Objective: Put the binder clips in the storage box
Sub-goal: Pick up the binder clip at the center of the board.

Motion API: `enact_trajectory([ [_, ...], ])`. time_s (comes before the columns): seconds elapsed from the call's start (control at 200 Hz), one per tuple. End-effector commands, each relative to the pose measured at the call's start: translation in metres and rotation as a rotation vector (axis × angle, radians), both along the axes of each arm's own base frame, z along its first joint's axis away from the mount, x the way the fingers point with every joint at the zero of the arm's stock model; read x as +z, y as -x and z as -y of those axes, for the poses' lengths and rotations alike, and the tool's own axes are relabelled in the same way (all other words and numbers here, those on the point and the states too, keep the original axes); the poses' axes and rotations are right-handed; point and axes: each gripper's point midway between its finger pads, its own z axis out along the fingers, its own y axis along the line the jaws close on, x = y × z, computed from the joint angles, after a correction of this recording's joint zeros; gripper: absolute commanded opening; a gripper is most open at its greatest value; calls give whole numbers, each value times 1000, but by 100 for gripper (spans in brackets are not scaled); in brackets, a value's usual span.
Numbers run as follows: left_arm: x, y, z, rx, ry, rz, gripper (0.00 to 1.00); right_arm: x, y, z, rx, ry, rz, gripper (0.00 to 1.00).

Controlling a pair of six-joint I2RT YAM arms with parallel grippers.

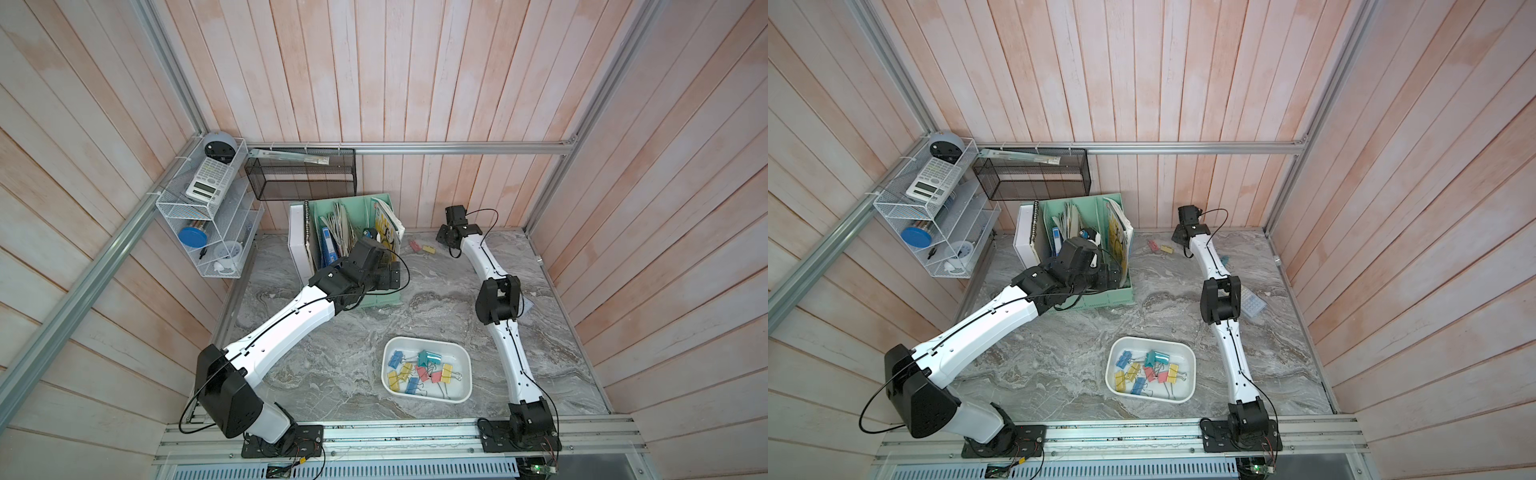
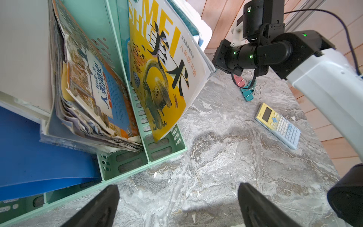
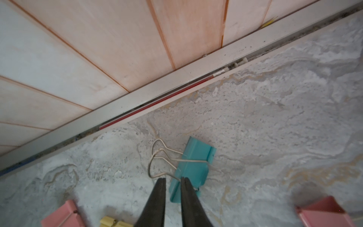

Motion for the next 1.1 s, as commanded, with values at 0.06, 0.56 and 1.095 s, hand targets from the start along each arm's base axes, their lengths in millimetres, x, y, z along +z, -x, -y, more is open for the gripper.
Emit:
enact_trajectory([
  [0.06, 12, -1, -1, 2, 59, 25, 100, 0, -2, 1, -2, -25, 9, 1],
  [0.56, 13, -1, -8, 28, 90, 43, 100, 43, -8, 12, -131, -229, 79, 0],
  [1.095, 10, 0, -14, 43, 78, 33, 100, 14, -22, 2, -128, -336, 68, 51],
])
